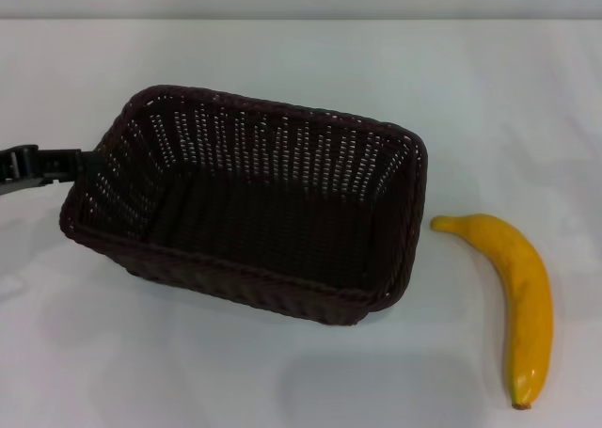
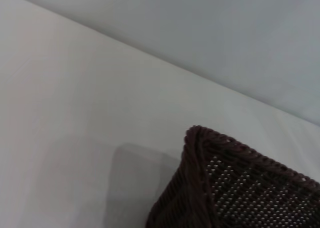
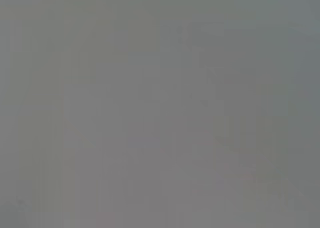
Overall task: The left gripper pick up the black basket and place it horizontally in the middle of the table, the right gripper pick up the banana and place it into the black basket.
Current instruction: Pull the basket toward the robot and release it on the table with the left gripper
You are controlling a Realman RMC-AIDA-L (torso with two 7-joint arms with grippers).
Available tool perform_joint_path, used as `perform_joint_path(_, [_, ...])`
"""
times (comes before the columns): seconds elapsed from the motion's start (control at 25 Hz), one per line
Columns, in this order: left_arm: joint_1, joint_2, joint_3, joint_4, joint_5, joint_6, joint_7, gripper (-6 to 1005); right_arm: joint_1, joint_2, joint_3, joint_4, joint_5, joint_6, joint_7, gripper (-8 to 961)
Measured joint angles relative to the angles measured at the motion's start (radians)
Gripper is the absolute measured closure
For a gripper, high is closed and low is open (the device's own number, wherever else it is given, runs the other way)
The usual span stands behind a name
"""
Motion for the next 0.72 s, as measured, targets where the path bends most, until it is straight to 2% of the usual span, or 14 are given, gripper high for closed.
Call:
perform_joint_path(0.12, [-0.017, 0.006, -0.002, -0.012, 0.005, 0.018, -0.001, 575, 0.000, 0.000, 0.000, -0.003, 0.000, 0.006, 0.008, 112])
perform_joint_path(0.36, [-0.075, 0.034, 0.004, -0.105, 0.013, 0.055, 0.003, 335, -0.002, 0.000, -0.001, -0.004, -0.002, 0.019, 0.013, 112])
perform_joint_path(0.52, [-0.116, 0.052, 0.005, -0.162, 0.015, 0.093, 0.004, 329, -0.002, 0.000, -0.002, -0.004, -0.002, 0.021, 0.013, 112])
perform_joint_path(0.72, [-0.146, 0.056, 0.003, -0.166, 0.014, 0.147, 0.004, 329, 0.000, 0.001, -0.004, -0.011, -0.002, 0.019, 0.013, 111])
